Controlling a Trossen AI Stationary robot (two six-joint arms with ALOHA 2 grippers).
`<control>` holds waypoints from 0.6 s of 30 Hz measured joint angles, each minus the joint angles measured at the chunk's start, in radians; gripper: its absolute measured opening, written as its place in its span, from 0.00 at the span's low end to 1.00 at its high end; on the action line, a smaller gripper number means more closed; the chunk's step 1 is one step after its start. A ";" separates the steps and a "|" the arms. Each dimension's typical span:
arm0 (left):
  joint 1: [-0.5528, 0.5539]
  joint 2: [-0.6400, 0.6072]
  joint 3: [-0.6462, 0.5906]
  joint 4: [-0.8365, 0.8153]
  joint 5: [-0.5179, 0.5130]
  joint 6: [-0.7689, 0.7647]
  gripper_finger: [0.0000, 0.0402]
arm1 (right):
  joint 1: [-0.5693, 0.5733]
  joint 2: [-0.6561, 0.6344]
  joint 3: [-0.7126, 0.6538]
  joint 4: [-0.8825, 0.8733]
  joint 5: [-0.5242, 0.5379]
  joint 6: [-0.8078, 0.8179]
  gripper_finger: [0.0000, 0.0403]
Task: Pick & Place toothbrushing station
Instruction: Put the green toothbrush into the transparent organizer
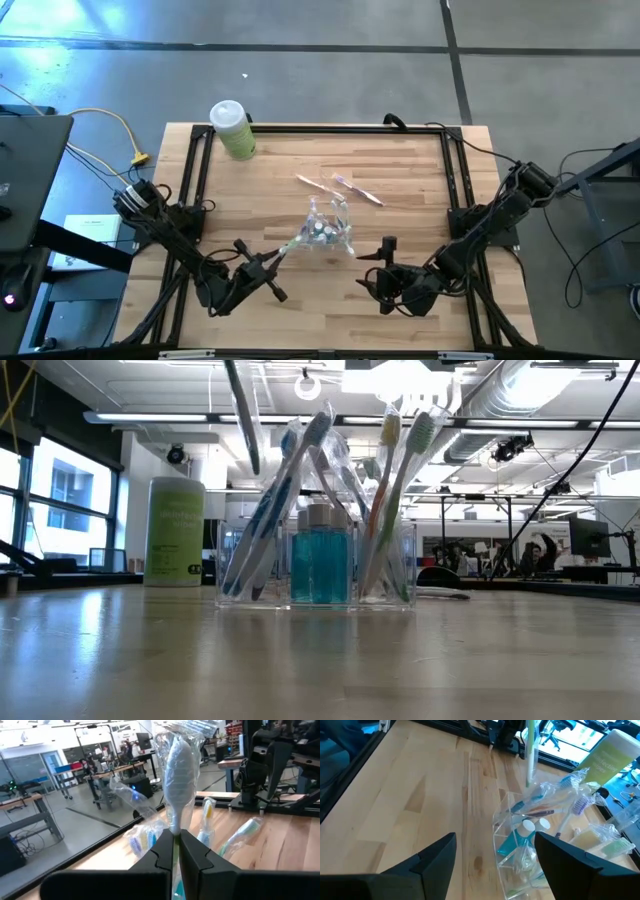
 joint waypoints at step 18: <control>0.002 0.000 -0.055 0.000 0.001 -0.103 0.01 | 0.000 0.000 0.000 0.000 0.000 0.000 0.65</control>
